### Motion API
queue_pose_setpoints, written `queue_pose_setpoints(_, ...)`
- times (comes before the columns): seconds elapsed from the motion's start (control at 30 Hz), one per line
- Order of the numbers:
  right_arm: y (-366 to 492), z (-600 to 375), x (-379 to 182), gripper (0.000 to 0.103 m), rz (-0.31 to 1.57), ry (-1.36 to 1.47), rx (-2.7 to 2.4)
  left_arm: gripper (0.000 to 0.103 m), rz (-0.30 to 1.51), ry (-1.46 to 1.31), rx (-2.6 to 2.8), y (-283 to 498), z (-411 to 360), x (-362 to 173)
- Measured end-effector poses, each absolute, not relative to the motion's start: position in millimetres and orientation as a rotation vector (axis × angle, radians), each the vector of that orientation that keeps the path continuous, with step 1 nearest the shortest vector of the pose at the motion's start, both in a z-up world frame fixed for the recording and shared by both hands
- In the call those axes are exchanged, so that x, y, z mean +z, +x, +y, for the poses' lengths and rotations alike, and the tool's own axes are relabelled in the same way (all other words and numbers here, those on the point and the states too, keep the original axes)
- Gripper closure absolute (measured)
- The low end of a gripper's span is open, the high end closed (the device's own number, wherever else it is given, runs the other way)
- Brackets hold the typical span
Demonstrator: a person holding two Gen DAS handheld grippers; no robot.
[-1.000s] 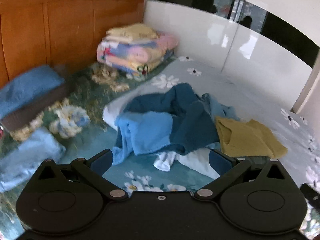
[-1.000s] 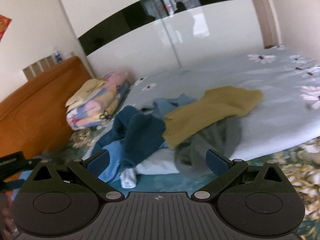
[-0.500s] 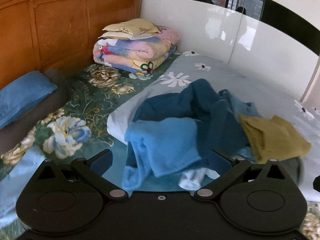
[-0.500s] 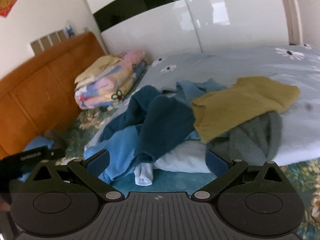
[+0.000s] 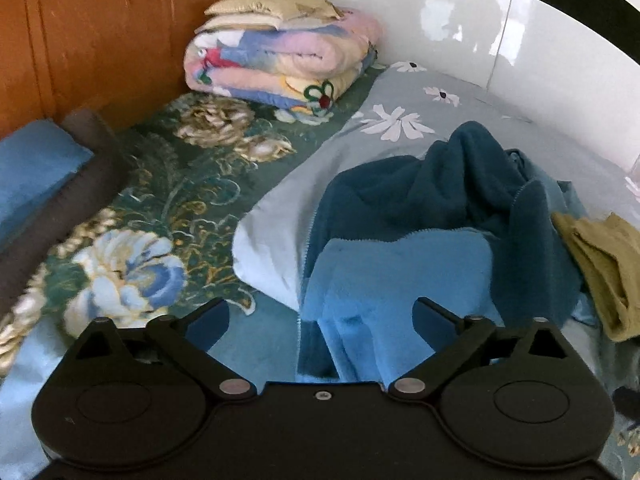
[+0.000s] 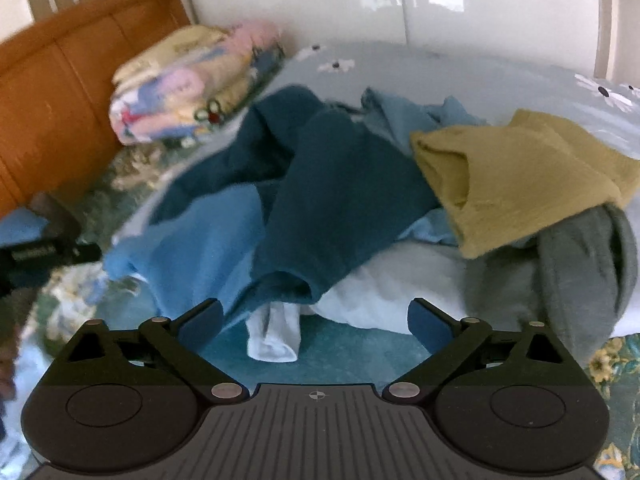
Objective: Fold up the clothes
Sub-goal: 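Grasp the light blue fleece edge with the left gripper while the right gripper grasps the dark blue fleece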
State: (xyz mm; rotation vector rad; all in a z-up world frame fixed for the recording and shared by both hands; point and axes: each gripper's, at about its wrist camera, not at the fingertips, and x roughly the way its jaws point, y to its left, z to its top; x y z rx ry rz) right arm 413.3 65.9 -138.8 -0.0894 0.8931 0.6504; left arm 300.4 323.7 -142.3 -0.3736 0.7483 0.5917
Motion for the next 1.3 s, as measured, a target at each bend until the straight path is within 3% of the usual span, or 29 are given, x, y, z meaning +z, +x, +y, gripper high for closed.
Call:
queue_pose_setpoints(0.27, 433, 106, -179, 0.018, 0.929, -0.177, 0.608, 0.026, 0.769, -0.441, 0.471, 322, 355, -168)
queue_pose_setpoints(0.4, 440, 120, -192, 0.030, 0.920, -0.202, 0.591, 0.034, 0.768, -0.445, 0.425, 332, 364, -177)
queue_pose_setpoints(0.57, 451, 130, -198, 0.045, 0.892, -0.199, 0.546, 0.051, 0.758, -0.505, 0.364, 338, 373, -185)
queue_pose_setpoints(0.87, 462, 141, -211, 0.058, 0.857, -0.228, 0.508, 0.053, 0.762, -0.623, 0.332, 343, 388, -197)
queue_pose_setpoints(0.97, 463, 144, -212, 0.071, 0.852, -0.239, 0.521, 0.063, 0.760, -0.634, 0.300, 342, 385, -195)
queue_pose_setpoints(1.03, 463, 144, -211, 0.080, 0.855, -0.236, 0.528, 0.079, 0.760, -0.666, 0.276, 342, 384, -194)
queue_pose_setpoints(1.13, 464, 140, -205, 0.091, 0.860, -0.214, 0.516, 0.083, 0.751, -0.704, 0.276, 340, 382, -191)
queue_pose_setpoints(1.3, 470, 125, -187, 0.094, 0.853, -0.141, 0.507, 0.086, 0.723, -0.684, 0.253, 333, 362, -174)
